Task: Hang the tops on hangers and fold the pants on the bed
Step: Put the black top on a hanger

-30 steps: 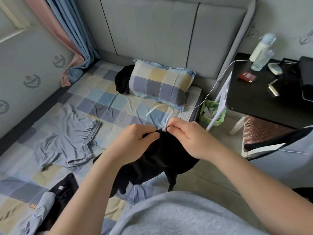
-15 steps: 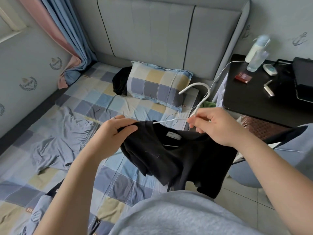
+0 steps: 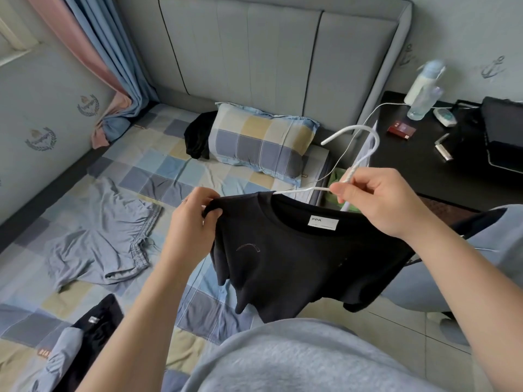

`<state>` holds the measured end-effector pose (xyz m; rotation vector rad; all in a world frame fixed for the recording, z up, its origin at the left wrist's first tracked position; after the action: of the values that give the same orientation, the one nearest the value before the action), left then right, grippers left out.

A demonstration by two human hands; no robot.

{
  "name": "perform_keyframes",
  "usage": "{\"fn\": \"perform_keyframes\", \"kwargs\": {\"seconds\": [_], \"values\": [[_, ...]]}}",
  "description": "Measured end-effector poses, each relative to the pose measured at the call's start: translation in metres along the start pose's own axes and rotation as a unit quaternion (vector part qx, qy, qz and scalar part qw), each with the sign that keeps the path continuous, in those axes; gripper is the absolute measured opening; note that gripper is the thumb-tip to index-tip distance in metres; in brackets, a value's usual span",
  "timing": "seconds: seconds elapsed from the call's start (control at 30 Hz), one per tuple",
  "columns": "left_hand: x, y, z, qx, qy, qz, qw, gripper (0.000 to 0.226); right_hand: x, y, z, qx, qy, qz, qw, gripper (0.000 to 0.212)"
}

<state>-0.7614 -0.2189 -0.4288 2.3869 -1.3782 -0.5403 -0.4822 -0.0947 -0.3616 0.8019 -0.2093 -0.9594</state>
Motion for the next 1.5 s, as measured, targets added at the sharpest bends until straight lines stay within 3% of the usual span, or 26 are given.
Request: {"fn": "perform_keyframes", "kwargs": {"seconds": [0.2,0.37,0.57,0.73,0.87,1.0,1.13,1.27,1.37,1.5], "values": [[0.0,0.013,-0.009,0.012,-0.067,-0.058,0.996,0.025,0.003,-0.003,-0.016,-0.003,-0.025,0.025,0.999,0.039],[0.0,0.035,-0.001,0.1,-0.033,-0.063,0.992,0.032,0.009,-0.015,-0.02,-0.058,-0.047,0.084,0.994,0.042],[-0.004,0.03,-0.003,0.066,0.015,0.036,0.997,0.033,0.015,-0.025,-0.01,-0.079,-0.006,0.08,0.994,0.037],[0.004,0.0,-0.025,0.014,-0.039,0.156,0.987,0.023,0.012,-0.034,-0.005,-0.037,-0.005,0.042,0.998,0.034],[0.002,-0.004,-0.029,0.019,-0.008,0.172,0.985,0.024,0.008,-0.036,-0.009,-0.024,-0.016,0.044,0.999,0.029],[0.005,-0.005,-0.034,0.031,-0.041,0.154,0.987,0.027,0.012,-0.035,-0.017,-0.075,-0.029,0.051,0.995,0.03],[0.004,0.004,-0.03,0.062,-0.056,0.094,0.992,0.026,0.021,-0.023,-0.047,0.005,-0.056,0.104,0.993,0.013],[-0.003,0.021,-0.022,0.049,-0.057,0.056,0.996,0.016,0.036,-0.016,-0.093,0.019,-0.139,0.179,0.974,0.028],[-0.007,0.026,-0.019,0.038,-0.053,0.035,0.997,0.011,0.039,-0.019,-0.119,0.029,-0.177,0.231,0.956,0.024],[-0.009,0.032,-0.014,0.04,-0.052,0.013,0.998,0.013,0.038,-0.018,-0.132,0.124,-0.188,0.251,0.941,0.023]]}}
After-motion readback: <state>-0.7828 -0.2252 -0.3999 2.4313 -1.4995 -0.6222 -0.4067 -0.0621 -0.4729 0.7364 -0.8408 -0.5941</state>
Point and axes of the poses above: each hand's wrist, its own x-axis away from the middle knuckle, its own y-axis out of the back of the hand, z = x × y, the point moved 5 cm from there along -x, towards the middle knuckle, and after that the axes turned 14 degrees about x, right-handed, at the moved point
